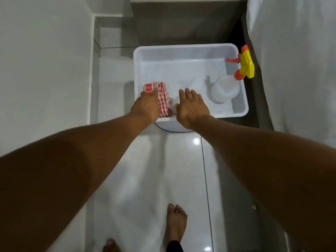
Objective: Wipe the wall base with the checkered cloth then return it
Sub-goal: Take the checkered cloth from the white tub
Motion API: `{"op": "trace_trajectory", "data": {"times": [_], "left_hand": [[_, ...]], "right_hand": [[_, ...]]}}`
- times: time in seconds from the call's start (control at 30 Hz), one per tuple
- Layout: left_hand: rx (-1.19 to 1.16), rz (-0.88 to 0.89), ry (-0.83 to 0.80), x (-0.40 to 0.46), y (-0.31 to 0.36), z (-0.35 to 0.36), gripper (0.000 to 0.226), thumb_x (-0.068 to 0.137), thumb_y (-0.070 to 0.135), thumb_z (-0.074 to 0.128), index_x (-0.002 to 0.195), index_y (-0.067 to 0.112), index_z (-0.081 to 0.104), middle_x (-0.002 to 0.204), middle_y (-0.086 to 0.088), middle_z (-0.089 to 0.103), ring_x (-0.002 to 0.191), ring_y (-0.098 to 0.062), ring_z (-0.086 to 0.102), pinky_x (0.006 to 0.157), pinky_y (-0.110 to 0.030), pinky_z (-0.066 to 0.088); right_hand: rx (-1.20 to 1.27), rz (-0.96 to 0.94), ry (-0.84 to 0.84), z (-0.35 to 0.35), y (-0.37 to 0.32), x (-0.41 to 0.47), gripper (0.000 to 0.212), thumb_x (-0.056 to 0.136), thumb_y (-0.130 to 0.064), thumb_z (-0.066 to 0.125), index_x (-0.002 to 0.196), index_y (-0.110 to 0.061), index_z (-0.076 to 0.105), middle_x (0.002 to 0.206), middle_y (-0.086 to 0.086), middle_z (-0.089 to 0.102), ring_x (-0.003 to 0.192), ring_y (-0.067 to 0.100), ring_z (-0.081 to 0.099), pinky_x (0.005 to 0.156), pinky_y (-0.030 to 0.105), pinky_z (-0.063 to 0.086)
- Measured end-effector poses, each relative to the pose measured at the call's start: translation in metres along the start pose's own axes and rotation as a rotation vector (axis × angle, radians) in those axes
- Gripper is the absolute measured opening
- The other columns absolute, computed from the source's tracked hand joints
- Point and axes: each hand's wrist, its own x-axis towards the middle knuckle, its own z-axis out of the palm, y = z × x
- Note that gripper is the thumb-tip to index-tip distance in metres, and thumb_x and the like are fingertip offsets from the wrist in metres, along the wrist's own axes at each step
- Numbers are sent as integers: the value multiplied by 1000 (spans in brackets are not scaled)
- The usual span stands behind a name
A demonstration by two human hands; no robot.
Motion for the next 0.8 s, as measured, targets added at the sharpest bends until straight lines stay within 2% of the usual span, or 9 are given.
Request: {"op": "trace_trajectory", "data": {"times": [0.13,0.23,0.33,0.4,0.47,0.53,0.67,0.73,0.8], "left_hand": [[-58,5,20,16,3,15,40,97,12,48,137,6,51,128,-24,60,112,-42,60,94,-48,51],[-50,-45,37,26,11,29,44,97,14,52,139,4,48,137,-28,53,121,-46,54,100,-51,46],[-127,-180,87,39,17,34,52,104,37,40,147,9,34,146,-22,46,127,-40,51,104,-44,45],[-187,-185,90,45,20,33,55,105,40,30,154,17,22,146,-21,47,128,-38,52,108,-46,45],[-228,-185,77,47,20,30,66,102,33,45,158,21,13,147,-21,48,129,-40,52,108,-48,46],[-297,-188,67,45,19,28,74,97,27,58,158,21,16,147,-19,49,129,-40,52,108,-46,46],[-522,-40,83,26,15,19,67,87,5,62,149,15,39,137,-15,59,121,-32,60,101,-38,51],[-564,30,90,10,11,10,65,88,-1,62,147,17,42,141,-13,54,126,-28,56,100,-30,48],[-603,51,105,-8,6,0,64,91,-2,61,148,19,41,144,-11,49,130,-26,52,102,-28,46]], "right_hand": [[-16,-33,-44,0,5,12,62,102,-30,35,158,-6,21,167,20,18,155,38,15,126,48,13],[-66,-65,-83,3,6,21,55,101,-35,40,149,-8,35,157,19,34,145,36,30,121,48,25],[-88,-83,-101,8,9,30,54,100,-38,42,145,-8,38,152,19,38,141,36,34,118,48,28],[-87,-81,-97,14,12,34,56,100,-39,43,147,-8,36,157,19,33,146,36,30,121,49,24],[-75,-74,-93,18,14,37,62,102,-43,42,152,-9,31,164,20,25,152,37,21,124,50,18],[-75,-65,-81,19,17,37,68,102,-46,39,156,-8,24,167,19,19,155,38,15,126,51,14],[-47,-76,-30,16,13,25,66,105,-41,25,161,-7,12,170,19,10,158,36,6,127,47,6],[-57,-96,-5,14,7,17,67,106,-40,25,162,-7,8,171,18,8,158,35,4,126,46,3],[-52,-110,15,11,-3,6,67,106,-38,24,162,-7,6,171,18,6,159,34,2,126,44,2]]}}
